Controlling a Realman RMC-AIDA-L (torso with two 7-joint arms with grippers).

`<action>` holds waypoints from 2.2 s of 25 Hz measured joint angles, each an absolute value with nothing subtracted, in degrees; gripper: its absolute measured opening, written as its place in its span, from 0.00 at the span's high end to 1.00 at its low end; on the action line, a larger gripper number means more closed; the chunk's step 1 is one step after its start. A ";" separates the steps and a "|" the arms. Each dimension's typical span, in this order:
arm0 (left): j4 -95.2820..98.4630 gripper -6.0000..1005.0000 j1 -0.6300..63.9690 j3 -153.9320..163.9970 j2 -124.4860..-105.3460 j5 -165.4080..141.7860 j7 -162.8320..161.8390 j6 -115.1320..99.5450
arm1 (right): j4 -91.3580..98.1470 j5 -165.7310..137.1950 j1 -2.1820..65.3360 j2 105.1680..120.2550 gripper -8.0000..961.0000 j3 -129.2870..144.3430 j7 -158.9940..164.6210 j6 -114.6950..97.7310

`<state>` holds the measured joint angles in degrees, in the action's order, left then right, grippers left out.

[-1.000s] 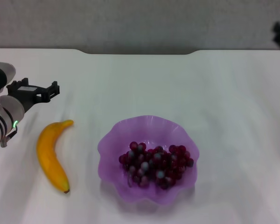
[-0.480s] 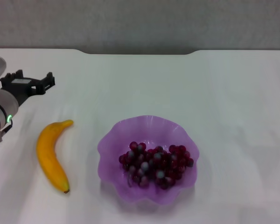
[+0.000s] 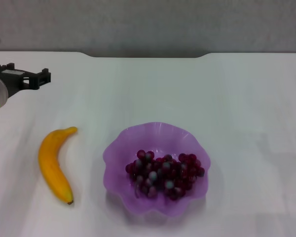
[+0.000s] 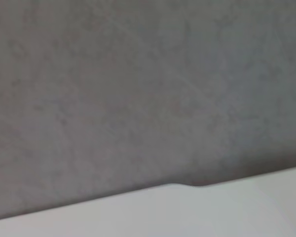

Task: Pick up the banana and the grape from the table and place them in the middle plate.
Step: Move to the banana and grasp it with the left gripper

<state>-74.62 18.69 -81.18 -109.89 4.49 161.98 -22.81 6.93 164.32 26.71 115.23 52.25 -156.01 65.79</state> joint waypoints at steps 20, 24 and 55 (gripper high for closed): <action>-90.88 0.25 19.54 -70.83 -102.65 12.17 163.09 -61.55 | 5.69 162.92 26.35 115.40 0.08 53.52 -155.22 67.13; -91.08 0.25 20.21 -69.36 -103.70 12.70 163.05 -62.49 | 5.59 162.87 26.47 115.40 0.08 53.60 -155.21 67.31; -79.97 0.25 22.64 -76.19 -113.22 8.93 162.85 -60.30 | 4.17 162.86 27.02 115.42 0.08 53.70 -155.12 68.93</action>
